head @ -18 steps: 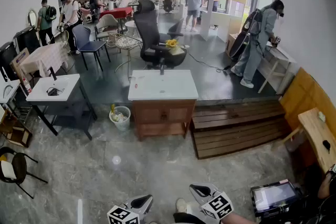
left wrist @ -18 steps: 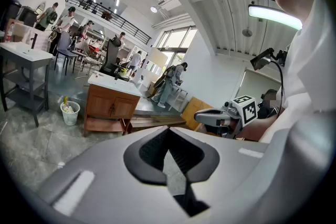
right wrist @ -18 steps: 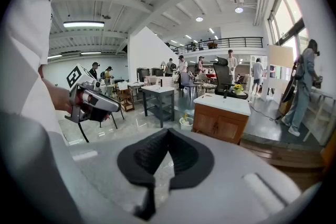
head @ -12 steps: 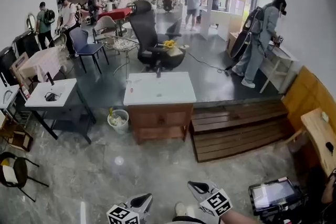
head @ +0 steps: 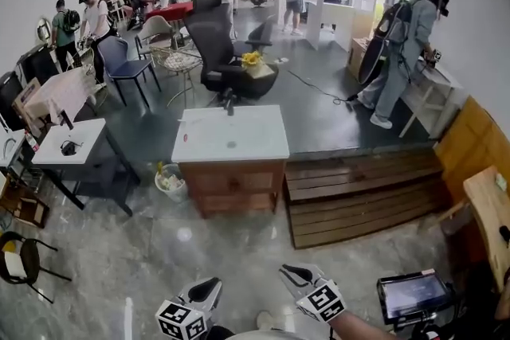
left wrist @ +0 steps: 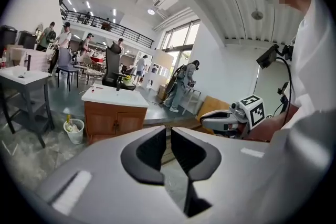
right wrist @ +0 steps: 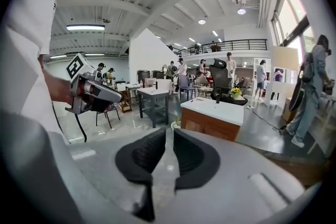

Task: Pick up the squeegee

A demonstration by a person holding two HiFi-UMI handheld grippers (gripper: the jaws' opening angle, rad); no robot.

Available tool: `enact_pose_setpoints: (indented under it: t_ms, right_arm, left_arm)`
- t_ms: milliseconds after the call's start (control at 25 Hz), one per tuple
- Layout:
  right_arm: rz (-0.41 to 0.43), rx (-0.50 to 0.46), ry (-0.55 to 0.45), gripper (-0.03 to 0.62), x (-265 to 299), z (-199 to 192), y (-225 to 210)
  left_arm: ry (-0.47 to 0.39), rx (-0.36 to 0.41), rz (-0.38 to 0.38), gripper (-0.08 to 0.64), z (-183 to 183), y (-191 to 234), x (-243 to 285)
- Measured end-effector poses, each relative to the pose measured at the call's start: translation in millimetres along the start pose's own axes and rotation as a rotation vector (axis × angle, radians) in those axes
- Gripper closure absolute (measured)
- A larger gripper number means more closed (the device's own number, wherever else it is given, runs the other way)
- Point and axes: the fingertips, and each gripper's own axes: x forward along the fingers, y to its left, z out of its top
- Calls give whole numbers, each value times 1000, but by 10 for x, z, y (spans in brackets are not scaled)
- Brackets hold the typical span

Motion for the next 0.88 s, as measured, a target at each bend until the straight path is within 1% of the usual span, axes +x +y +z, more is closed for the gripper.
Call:
enact_pose_setpoints:
  t_ms: [120, 240, 400, 520, 600, 720, 880]
  right_arm:
    - [-6, 16, -1, 546, 100, 3, -200]
    - [-7, 24, -3, 545, 252, 28, -375]
    - [-5, 21, 2, 540, 546, 129, -581]
    - [-32, 23, 11, 540, 801, 220, -784]
    - [-59, 19, 19, 540, 998, 312, -942]
    - [-84, 3, 23, 540, 1353, 581, -1119]
    - [-116, -12, 17, 540, 1885, 963, -1347]
  left_arm:
    - [9, -6, 32, 500, 50, 125, 181]
    - [20, -21, 52, 492, 79, 277, 355]
    - [16, -25, 58, 489, 177, 570, 614]
    - [9, -37, 51, 489, 279, 892, 853]
    - [1, -38, 35, 483, 403, 1128, 1040]
    - [-3, -25, 10, 473, 670, 1524, 1289]
    - [-19, 20, -9, 466, 1116, 2087, 1522]
